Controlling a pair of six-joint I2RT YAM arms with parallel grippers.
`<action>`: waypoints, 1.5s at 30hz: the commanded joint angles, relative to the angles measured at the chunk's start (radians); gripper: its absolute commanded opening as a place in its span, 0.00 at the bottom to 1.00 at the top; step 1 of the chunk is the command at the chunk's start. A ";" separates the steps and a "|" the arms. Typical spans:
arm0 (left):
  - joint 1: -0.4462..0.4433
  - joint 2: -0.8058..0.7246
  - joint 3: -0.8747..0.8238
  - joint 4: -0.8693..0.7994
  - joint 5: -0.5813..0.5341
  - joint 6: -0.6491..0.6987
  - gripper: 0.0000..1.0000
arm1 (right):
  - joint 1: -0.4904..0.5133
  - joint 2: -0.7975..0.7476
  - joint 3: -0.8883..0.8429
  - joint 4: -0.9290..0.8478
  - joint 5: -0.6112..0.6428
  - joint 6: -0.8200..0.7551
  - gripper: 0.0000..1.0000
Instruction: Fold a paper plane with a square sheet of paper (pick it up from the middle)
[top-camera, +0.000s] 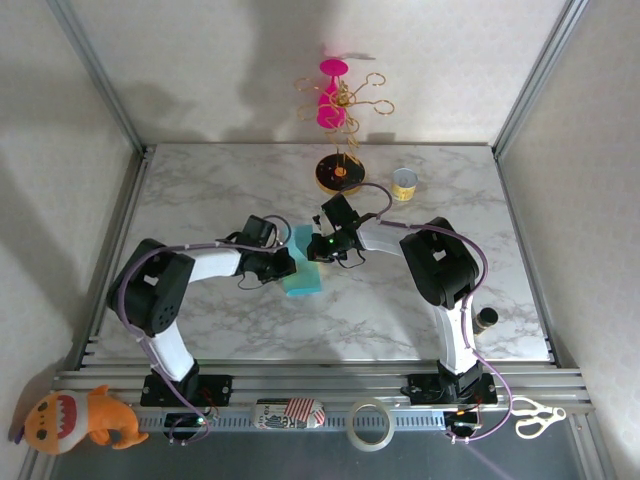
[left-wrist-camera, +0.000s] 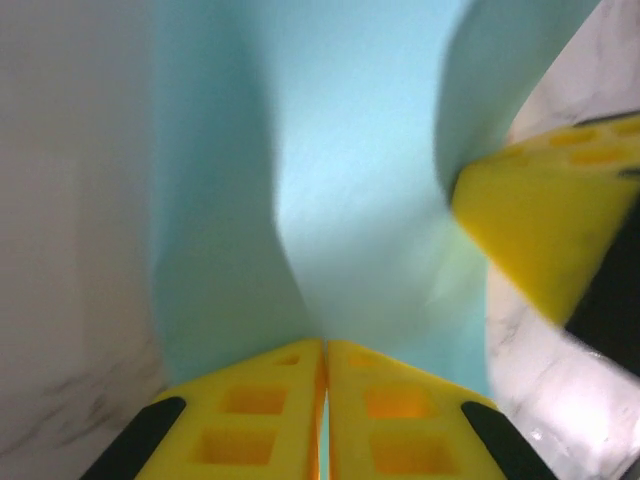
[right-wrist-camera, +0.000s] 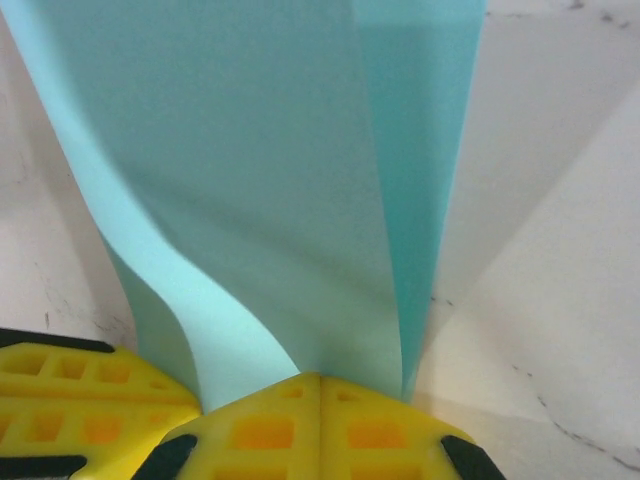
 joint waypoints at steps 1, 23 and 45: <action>0.048 -0.068 -0.119 -0.237 -0.089 0.063 0.10 | -0.022 0.086 -0.065 -0.181 0.206 -0.016 0.03; -0.080 -0.043 -0.002 0.031 -0.067 -0.114 0.10 | -0.012 0.095 -0.058 -0.202 0.235 -0.021 0.03; -0.075 -0.375 -0.154 -0.020 -0.075 -0.114 0.09 | -0.011 0.104 -0.077 -0.193 0.246 -0.008 0.02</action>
